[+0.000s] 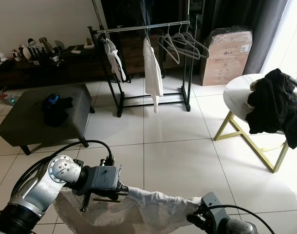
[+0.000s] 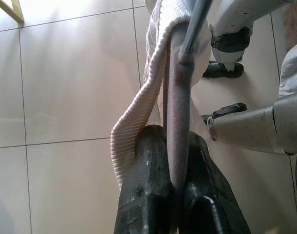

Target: Hang hanger

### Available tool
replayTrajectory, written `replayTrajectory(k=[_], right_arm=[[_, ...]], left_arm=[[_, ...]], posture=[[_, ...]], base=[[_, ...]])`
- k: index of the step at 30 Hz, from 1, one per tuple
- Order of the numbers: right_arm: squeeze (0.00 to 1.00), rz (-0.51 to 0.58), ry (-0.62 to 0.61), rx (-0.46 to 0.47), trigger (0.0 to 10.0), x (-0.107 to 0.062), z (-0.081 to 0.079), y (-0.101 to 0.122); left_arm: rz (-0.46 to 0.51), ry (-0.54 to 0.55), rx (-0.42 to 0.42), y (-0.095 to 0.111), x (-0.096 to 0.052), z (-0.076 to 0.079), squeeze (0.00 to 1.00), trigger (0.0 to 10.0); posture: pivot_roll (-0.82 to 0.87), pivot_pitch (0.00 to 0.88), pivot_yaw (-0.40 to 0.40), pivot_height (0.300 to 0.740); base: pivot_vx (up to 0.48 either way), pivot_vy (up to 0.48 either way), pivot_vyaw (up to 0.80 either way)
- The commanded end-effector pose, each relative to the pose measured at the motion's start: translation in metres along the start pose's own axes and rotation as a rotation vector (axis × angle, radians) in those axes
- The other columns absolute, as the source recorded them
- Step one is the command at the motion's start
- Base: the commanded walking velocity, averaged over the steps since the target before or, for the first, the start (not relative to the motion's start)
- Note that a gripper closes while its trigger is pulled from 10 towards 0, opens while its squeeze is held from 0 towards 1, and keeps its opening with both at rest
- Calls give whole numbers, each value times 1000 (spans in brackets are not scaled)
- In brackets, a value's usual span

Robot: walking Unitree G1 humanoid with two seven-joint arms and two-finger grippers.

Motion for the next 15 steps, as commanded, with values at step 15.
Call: replayTrajectory(k=[15], right_arm=[[0, 32, -73, 102, 0, -6, 13, -1]], left_arm=[[22, 9, -6, 4, -9, 0, 0, 10000]], posture=[[-70, 73, 105, 740]], base=[[0, 0, 0]])
Point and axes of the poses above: a point about 5 cm out from each wrist's last joint towards the gripper, its own x axis pointing out of the wrist towards the gripper, its own y axis along the axis of the wrist's last joint, z = x × y, the point moved 2 cm from there along x, pointing out of the wrist towards the gripper, and after that the axes turned 9 degrees about -x, right-handed, at the moved point
